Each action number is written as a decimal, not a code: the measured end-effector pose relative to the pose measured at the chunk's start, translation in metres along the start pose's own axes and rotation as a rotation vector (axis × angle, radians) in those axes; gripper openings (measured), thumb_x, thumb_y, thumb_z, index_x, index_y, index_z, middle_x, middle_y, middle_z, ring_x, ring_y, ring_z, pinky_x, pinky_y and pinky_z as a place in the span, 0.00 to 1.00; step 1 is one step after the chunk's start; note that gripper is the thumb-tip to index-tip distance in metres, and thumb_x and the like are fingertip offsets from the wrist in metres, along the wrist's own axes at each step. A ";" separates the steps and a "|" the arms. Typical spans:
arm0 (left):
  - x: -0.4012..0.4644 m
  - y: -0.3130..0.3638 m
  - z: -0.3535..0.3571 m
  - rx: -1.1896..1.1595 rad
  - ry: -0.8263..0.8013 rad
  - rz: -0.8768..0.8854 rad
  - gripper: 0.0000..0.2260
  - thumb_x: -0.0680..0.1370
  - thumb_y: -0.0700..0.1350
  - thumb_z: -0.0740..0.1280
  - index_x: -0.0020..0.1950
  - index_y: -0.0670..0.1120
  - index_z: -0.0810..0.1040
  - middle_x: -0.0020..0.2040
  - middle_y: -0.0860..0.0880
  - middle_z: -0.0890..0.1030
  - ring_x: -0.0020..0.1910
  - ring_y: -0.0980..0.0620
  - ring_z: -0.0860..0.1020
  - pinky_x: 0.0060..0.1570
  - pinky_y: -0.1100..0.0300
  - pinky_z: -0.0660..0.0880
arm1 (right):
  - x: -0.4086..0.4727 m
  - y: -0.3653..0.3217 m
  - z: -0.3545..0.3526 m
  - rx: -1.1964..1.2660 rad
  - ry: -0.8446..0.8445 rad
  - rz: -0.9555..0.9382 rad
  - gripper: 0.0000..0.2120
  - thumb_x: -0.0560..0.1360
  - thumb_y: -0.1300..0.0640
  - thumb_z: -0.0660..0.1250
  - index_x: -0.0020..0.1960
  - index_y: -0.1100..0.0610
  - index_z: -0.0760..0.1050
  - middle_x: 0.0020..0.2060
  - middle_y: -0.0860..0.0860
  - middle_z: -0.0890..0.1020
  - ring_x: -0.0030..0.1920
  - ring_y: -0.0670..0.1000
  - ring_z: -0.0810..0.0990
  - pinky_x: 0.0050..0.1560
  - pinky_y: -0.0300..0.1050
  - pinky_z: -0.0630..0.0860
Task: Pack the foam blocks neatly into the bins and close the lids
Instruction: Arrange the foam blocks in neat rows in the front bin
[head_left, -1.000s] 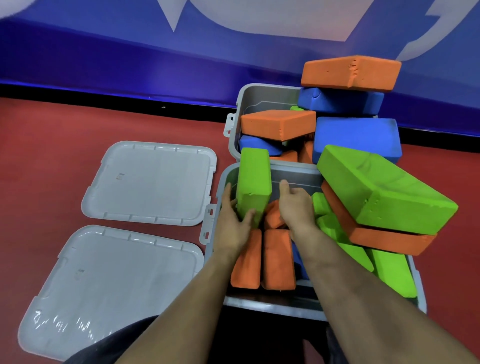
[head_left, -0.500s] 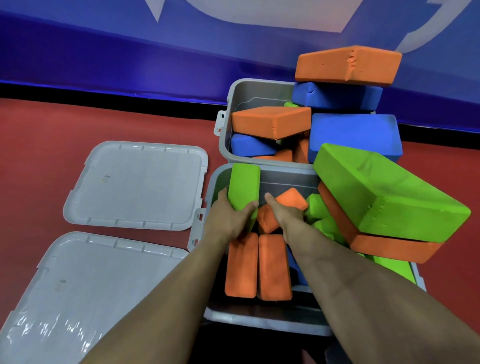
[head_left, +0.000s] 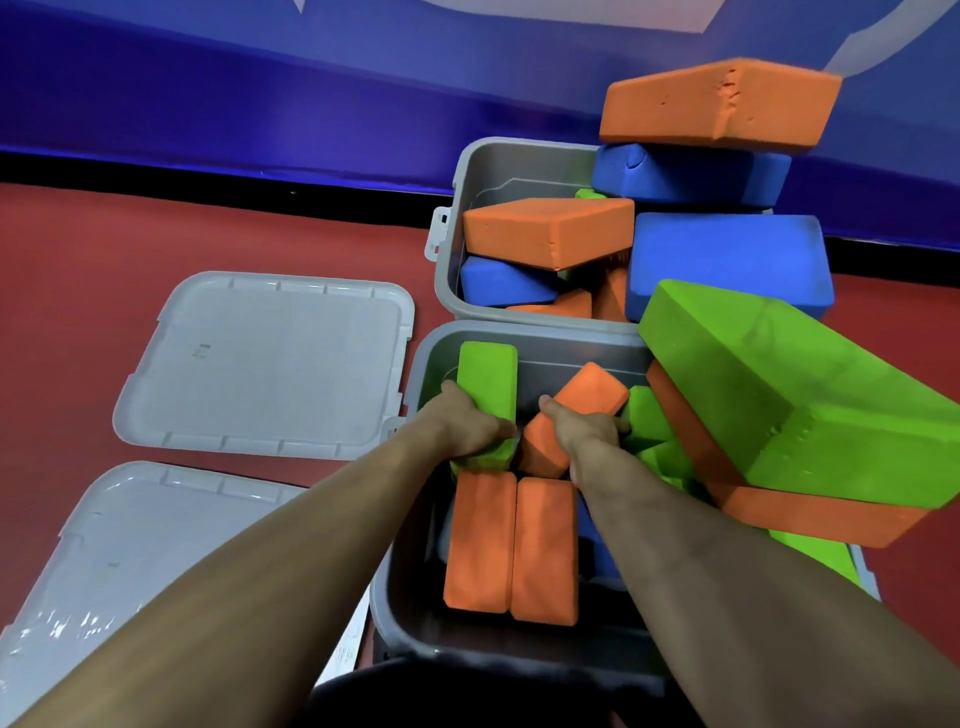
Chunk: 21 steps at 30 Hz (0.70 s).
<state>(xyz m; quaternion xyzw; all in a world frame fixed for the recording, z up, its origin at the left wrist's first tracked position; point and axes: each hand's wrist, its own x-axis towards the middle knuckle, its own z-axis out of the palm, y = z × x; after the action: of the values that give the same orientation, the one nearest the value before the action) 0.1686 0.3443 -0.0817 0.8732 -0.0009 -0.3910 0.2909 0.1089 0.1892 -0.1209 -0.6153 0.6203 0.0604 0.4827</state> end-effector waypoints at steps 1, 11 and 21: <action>-0.001 0.002 0.003 0.001 0.001 -0.012 0.59 0.53 0.70 0.74 0.76 0.40 0.64 0.67 0.42 0.78 0.62 0.42 0.79 0.63 0.46 0.77 | 0.003 0.000 0.000 0.010 -0.003 -0.001 0.60 0.57 0.38 0.82 0.73 0.66 0.53 0.67 0.63 0.74 0.63 0.64 0.77 0.64 0.59 0.75; 0.001 0.001 0.005 -0.022 -0.031 0.028 0.46 0.54 0.71 0.73 0.64 0.44 0.79 0.57 0.44 0.84 0.52 0.45 0.84 0.56 0.51 0.81 | 0.022 0.009 -0.017 0.029 -0.120 -0.085 0.57 0.45 0.39 0.82 0.68 0.58 0.65 0.59 0.59 0.79 0.52 0.64 0.82 0.28 0.71 0.77; -0.010 -0.021 -0.006 -0.190 -0.126 0.048 0.36 0.64 0.67 0.78 0.64 0.49 0.77 0.57 0.48 0.84 0.55 0.44 0.83 0.47 0.45 0.83 | 0.059 0.029 0.001 -0.114 -0.167 -0.181 0.68 0.40 0.30 0.75 0.72 0.59 0.56 0.62 0.57 0.79 0.56 0.62 0.82 0.54 0.67 0.80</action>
<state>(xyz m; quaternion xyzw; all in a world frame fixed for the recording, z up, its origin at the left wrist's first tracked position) 0.1609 0.3669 -0.0825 0.8150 -0.0031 -0.4364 0.3811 0.0988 0.1546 -0.1763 -0.6882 0.5153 0.1028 0.5002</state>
